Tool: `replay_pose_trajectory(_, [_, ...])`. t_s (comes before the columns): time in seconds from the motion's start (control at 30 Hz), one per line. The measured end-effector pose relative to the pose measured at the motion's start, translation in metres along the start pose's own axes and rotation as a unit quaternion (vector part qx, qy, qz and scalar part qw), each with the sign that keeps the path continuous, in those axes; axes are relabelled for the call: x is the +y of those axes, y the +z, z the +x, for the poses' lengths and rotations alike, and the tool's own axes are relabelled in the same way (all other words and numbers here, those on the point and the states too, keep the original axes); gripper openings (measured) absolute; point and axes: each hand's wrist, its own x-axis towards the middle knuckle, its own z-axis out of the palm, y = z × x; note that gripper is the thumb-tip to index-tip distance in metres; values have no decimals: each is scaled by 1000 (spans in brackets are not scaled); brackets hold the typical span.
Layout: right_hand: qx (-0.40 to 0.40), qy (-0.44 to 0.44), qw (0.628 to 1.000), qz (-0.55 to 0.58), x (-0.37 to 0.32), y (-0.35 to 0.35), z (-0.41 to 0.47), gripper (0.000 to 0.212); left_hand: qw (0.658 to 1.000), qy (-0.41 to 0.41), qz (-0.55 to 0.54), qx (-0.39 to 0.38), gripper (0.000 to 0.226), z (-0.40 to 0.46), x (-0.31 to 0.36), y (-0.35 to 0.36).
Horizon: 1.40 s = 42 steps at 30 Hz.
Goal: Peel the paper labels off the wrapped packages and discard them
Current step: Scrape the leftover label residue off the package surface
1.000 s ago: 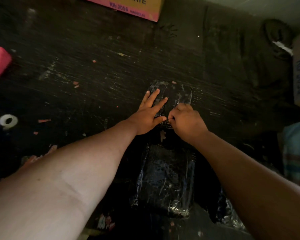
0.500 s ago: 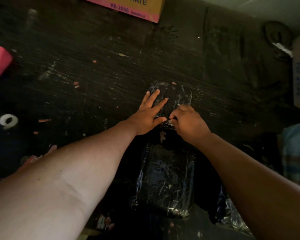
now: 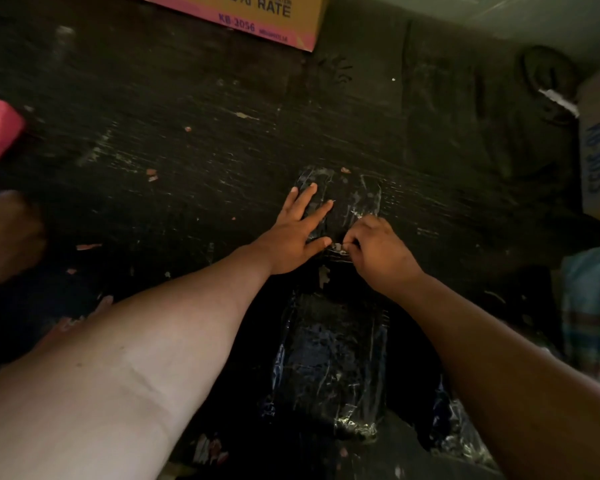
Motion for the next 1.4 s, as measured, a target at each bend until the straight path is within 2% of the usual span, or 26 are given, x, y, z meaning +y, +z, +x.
replay_pose_trajectory(0.43, [54, -39, 998, -14, 5, 9, -9, 20, 1000, 7, 17, -6, 98, -2, 1, 0])
replay_pose_trajectory(0.63, [74, -10, 997, -4, 2, 12, 2, 24, 997, -13, -41, 58, 62, -1, 7, 5])
replay_pose_trajectory(0.73, [75, 21, 997, 23, 1, 13, 4, 22, 993, -25, -45, 106, 57, 2, 14, 9])
replay_pose_trajectory(0.83, [71, 38, 995, 52, 3, 13, 2, 18, 992, -26, -17, 122, 56, 6, 20, 5])
replay_pose_trajectory(1.0, [36, 27, 996, 77, 9, 10, 3, 15, 991, -25, 39, 126, 61, 20, 25, -8])
replay_pose_trajectory(1.1, [34, 17, 995, 93, 14, 12, 2, 15, 993, -17, 18, 114, 65, 24, 21, -4])
replay_pose_trajectory(1.2, [58, 11, 991, 120, 15, 16, 1, 12, 997, -15, 2, 74, 79, 27, 17, -3])
replay_pose_trajectory(1.4, [80, 6, 989, 124, 14, 23, 3, 10, 998, -19, 11, 61, 71, 28, 14, -2])
